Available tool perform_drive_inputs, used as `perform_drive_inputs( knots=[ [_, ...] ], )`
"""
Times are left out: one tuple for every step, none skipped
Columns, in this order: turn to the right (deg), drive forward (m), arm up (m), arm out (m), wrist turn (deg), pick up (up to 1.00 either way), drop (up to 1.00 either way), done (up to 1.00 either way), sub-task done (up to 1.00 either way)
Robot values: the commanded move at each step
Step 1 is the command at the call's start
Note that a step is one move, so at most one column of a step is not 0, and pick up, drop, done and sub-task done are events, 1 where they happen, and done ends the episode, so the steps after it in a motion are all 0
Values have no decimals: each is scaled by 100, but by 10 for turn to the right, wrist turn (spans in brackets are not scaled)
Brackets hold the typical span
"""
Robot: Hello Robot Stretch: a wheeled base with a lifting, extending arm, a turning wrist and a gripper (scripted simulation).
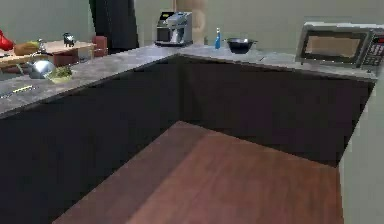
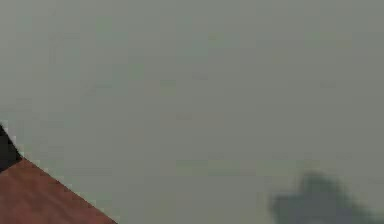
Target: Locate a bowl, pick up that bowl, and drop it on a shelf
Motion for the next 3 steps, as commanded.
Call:
perform_drive_inputs(
  knots=[
    [-450, 0, 0, 0, 0, 0, 0, 0, 0],
    [-120, 0, 0, 0, 0, 0, 0, 0, 0],
    [-30, 0, 0, 0, 0, 0, 0, 0, 0]
  ],
)
